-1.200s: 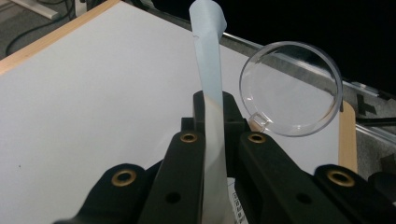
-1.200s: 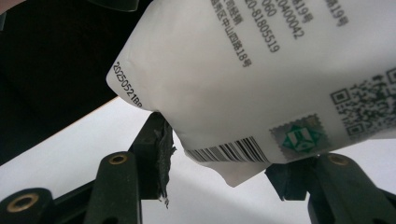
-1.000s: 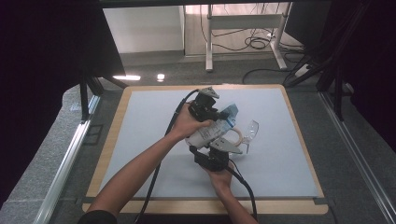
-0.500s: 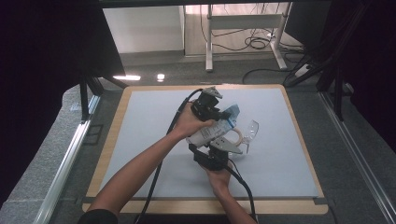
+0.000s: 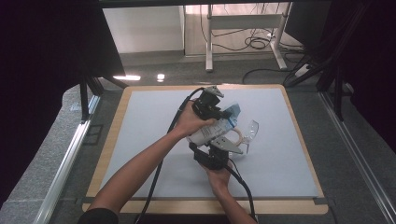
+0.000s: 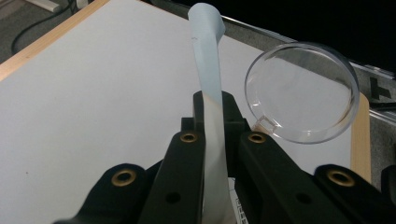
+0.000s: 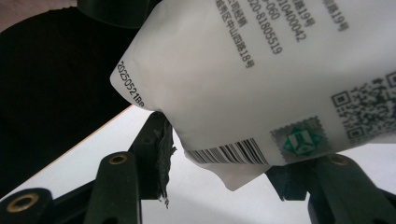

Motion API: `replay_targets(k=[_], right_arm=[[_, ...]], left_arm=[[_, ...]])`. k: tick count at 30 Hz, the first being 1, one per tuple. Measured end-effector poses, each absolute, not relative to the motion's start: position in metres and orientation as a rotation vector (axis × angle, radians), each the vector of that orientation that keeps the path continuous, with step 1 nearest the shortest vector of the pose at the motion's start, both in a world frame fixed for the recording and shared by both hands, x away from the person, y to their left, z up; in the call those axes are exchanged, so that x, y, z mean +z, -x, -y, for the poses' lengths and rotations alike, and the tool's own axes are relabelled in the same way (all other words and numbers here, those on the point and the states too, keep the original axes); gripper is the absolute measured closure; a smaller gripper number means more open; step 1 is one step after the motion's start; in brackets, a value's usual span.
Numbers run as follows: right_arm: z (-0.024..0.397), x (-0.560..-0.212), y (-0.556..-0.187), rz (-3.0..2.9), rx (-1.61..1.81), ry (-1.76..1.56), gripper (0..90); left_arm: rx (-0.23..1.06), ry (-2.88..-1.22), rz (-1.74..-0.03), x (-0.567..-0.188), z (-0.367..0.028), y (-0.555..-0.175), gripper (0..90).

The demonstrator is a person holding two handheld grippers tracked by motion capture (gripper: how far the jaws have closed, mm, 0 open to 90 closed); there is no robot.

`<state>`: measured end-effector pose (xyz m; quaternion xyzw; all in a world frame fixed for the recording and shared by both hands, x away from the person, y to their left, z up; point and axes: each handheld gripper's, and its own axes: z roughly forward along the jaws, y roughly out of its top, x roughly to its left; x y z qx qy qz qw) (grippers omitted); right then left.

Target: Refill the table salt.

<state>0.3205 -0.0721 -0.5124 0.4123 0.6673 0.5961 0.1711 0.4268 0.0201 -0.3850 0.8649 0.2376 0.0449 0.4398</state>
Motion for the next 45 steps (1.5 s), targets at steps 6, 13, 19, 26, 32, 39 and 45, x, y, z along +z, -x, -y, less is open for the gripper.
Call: replay_targets(k=[6,13,19,26,32,39,45], right_arm=[[0.072,-0.513,-0.320,-1.900,1.682,-1.166,47.1],[0.070,-0.514,-0.320,-1.893,1.678,-1.173,47.2],[0.067,-0.513,-0.319,-1.856,1.685,-1.186,47.1],[0.064,-0.512,-0.320,-1.792,1.705,-1.231,47.1],[0.060,-0.511,-0.319,-1.756,1.707,-1.246,47.2],[0.057,-0.508,-0.321,-1.739,1.735,-1.258,47.2],[0.056,-0.506,-0.323,-1.723,1.748,-1.266,47.2]], left_arm=[[0.102,-2.150,-0.591,-0.385,-0.021,-0.427,90.0],[0.100,-2.158,-0.597,-0.385,-0.021,-0.427,89.9],[0.104,-2.175,-0.593,-0.383,-0.018,-0.428,90.0],[0.108,-2.202,-0.580,-0.381,-0.013,-0.429,89.9],[0.107,-2.204,-0.579,-0.381,-0.012,-0.430,89.9],[0.111,-2.212,-0.583,-0.379,-0.011,-0.431,89.9],[0.109,-2.215,-0.578,-0.379,-0.009,-0.432,89.9]])
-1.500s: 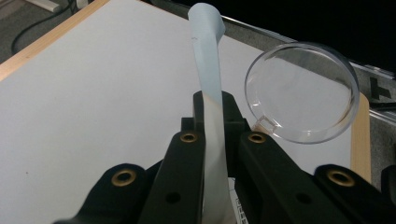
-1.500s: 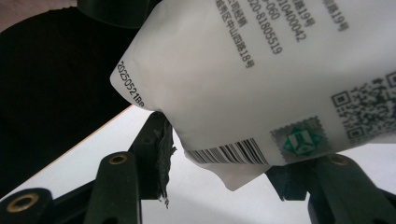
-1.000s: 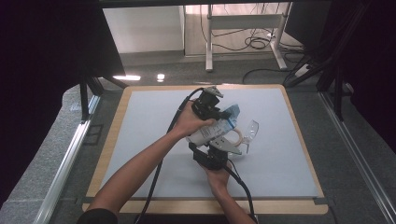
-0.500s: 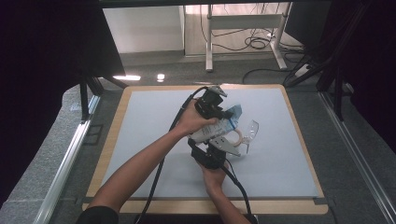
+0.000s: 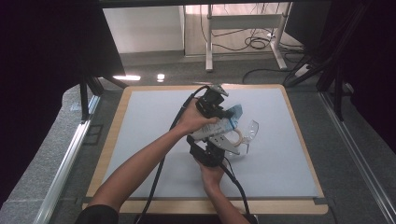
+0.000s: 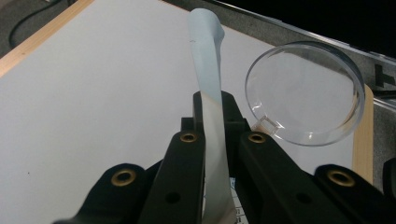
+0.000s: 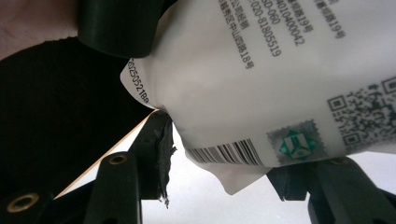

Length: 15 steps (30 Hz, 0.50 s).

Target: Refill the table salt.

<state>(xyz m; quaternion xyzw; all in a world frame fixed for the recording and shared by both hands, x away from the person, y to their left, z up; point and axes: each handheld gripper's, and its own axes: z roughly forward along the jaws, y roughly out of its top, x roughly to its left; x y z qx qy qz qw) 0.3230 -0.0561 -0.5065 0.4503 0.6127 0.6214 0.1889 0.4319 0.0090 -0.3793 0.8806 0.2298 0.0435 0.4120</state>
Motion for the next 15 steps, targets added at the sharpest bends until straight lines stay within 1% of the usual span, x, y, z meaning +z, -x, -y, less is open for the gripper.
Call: replay_targets(k=[15], right_arm=[[0.0580,-0.5084,-0.3260,-1.736,1.732,-1.273,47.2]], left_arm=[[0.109,-2.225,-0.580,-0.3822,-0.0069,-0.4340,89.9]])
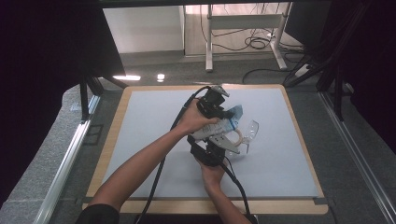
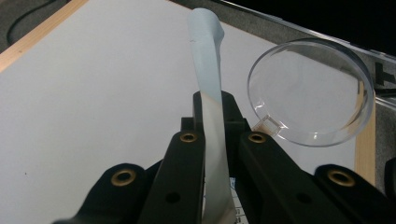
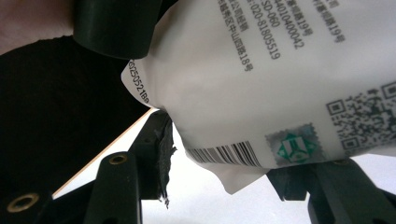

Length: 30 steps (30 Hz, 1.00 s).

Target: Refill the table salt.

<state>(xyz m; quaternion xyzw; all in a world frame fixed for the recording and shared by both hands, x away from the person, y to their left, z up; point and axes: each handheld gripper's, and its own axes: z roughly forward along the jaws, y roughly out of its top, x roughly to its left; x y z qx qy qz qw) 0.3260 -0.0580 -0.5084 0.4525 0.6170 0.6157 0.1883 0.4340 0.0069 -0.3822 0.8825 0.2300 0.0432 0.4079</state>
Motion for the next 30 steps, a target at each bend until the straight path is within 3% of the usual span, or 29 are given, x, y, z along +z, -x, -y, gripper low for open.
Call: replay_targets(k=[30], right_arm=[[0.047,-0.502,-0.329,-1.703,1.738,-1.285,47.8]], left_arm=[[0.123,-2.255,-0.584,-0.383,-0.006,-0.435,89.7]])
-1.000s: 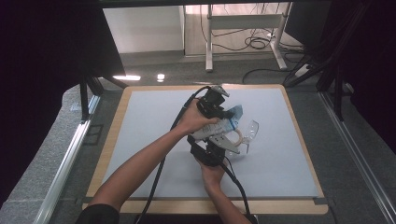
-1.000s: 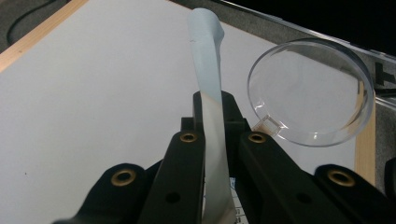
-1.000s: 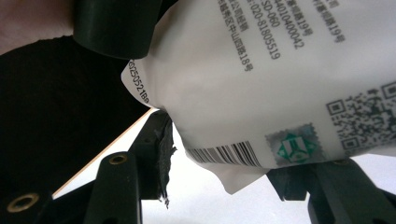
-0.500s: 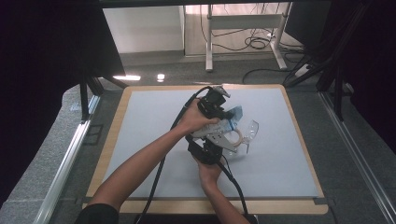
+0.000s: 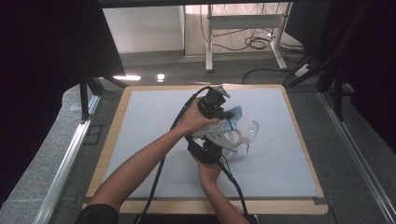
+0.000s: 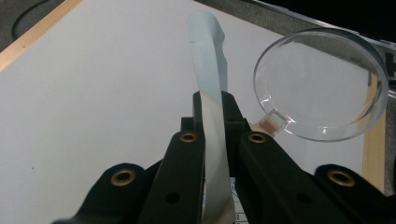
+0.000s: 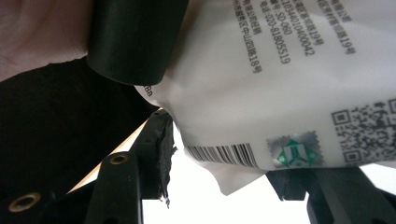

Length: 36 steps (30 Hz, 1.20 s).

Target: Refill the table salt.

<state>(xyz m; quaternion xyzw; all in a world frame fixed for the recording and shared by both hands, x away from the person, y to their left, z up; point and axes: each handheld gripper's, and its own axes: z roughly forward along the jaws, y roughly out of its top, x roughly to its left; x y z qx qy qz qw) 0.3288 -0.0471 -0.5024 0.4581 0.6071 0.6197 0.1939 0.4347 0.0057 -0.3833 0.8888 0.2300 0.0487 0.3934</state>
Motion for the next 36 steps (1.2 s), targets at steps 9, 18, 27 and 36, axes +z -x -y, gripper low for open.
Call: replay_targets(k=[9,18,27,36], right_arm=[[0.0473,-0.5034,-0.3286,-1.715,1.735,-1.272,48.1],[0.0471,-0.5037,-0.3286,-1.722,1.737,-1.268,48.1],[0.0474,-0.5044,-0.3288,-1.726,1.736,-1.270,48.1],[0.0477,-0.5048,-0.3289,-1.730,1.740,-1.274,48.1]], left_arm=[[0.121,-2.257,-0.587,-0.3841,-0.0071,-0.4346,89.7],[0.122,-2.258,-0.590,-0.3842,-0.0082,-0.4346,89.7],[0.119,-2.261,-0.586,-0.3847,-0.0086,-0.4350,89.7],[0.121,-2.263,-0.591,-0.3850,-0.0087,-0.4346,89.7]])
